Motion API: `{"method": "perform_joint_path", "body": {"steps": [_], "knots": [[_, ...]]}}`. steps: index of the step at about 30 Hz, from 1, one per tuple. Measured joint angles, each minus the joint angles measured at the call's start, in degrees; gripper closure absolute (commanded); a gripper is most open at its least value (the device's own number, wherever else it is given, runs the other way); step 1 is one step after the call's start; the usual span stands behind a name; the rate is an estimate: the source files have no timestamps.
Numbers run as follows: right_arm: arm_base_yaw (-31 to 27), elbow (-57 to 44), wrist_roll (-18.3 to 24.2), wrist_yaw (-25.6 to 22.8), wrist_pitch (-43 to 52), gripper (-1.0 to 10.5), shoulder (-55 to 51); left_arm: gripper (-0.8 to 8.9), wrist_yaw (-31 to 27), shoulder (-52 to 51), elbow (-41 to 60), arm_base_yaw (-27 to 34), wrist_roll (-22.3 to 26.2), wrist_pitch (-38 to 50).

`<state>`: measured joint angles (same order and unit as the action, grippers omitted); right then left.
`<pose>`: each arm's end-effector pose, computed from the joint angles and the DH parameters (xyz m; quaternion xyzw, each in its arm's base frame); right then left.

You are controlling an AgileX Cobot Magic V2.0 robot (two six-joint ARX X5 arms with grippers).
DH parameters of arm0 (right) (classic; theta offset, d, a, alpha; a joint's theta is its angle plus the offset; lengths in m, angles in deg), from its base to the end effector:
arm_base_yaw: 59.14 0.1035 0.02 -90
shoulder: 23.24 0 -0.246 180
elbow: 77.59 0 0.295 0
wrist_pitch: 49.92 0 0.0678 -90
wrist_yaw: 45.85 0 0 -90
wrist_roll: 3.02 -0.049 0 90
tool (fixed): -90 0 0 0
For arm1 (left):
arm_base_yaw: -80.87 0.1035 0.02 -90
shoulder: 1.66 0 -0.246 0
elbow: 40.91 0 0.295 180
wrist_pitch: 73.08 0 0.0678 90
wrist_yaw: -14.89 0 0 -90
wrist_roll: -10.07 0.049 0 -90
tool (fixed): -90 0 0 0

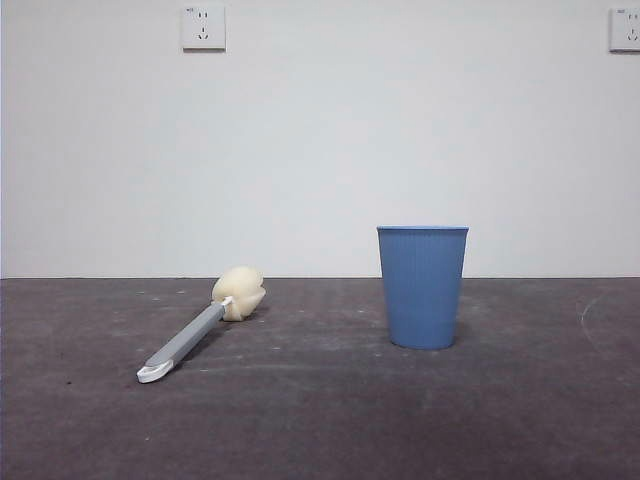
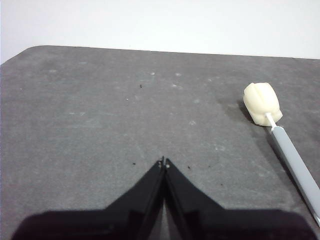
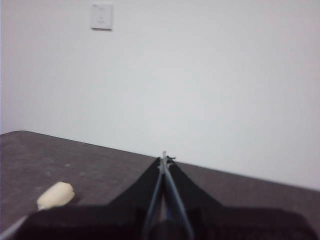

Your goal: Pick up the cup brush,pick up the cup,insert the brush into the cup,clean the cup,put the cup brush back,put the cup back to the fixed position on the table

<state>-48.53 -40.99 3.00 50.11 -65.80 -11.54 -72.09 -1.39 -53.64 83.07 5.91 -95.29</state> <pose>0.1581 0.0348 0.2959 -0.0486 -0.0860 0.1393 0.9853 0.1771 0.0042 0.1485 -0.0400 0.0851 -0.0040 0.9956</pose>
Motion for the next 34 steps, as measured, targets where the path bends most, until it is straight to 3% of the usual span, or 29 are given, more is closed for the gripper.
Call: {"method": "perform_joint_path", "body": {"steps": [8, 18, 23, 34], "knots": [[-4.20, -13.05, -3.58, -0.02, 3.21, 9.5, -5.46, 8.17, 0.00, 0.00, 0.00, 0.00, 0.00, 0.00], [-5.38, -23.80, -8.52, 0.00, 2.64, 9.5, -11.45, 8.17, 0.00, 0.00, 0.00, 0.00, 0.00, 0.00], [-5.66, -24.11, -9.64, 0.00, -4.76, 9.5, -11.45, 8.17, -0.02, 0.00, 0.00, 0.00, 0.00, 0.00], [-5.70, -24.02, -9.05, -0.20, -5.18, 9.5, -11.45, 8.17, -0.02, 0.00, 0.00, 0.00, 0.00, 0.00]]}}
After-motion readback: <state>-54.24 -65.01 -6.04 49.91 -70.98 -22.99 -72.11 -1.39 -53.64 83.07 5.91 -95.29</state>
